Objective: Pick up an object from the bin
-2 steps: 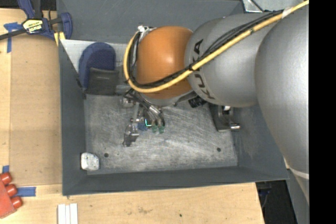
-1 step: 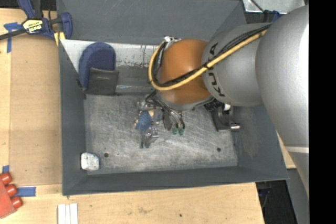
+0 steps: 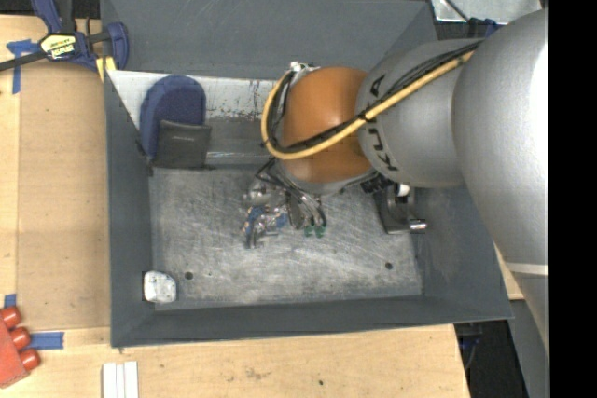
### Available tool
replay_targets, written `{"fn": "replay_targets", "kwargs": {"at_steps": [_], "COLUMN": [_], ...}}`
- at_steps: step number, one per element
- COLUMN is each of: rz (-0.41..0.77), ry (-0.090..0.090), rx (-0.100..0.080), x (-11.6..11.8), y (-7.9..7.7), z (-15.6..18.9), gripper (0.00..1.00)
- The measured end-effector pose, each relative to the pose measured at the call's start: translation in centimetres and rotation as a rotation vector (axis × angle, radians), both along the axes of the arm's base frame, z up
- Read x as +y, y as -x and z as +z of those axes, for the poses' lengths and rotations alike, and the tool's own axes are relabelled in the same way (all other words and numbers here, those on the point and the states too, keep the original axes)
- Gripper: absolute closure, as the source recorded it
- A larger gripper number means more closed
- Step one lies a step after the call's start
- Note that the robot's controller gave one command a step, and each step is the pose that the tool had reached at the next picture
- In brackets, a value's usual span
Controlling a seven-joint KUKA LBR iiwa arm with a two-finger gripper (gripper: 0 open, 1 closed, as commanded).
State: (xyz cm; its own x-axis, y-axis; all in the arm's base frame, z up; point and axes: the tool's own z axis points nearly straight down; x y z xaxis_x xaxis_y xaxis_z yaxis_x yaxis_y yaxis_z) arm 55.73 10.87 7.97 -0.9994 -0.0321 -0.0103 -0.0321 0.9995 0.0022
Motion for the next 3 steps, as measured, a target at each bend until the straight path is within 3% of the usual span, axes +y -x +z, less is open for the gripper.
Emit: {"fn": "replay_targets", "kwargs": {"at_steps": [1, 2, 3], "rz": [0.073, 0.072, 0.336], "ry": [0.002, 0.003, 0.004], "rx": [-0.001, 0.008, 0.013], "x": [-0.8, -0.8, 2.1], "y": [-0.3, -0.1, -2.0], "z": [13.5, 13.0, 1.2], "gripper": [1.00, 0.00, 0.00]}}
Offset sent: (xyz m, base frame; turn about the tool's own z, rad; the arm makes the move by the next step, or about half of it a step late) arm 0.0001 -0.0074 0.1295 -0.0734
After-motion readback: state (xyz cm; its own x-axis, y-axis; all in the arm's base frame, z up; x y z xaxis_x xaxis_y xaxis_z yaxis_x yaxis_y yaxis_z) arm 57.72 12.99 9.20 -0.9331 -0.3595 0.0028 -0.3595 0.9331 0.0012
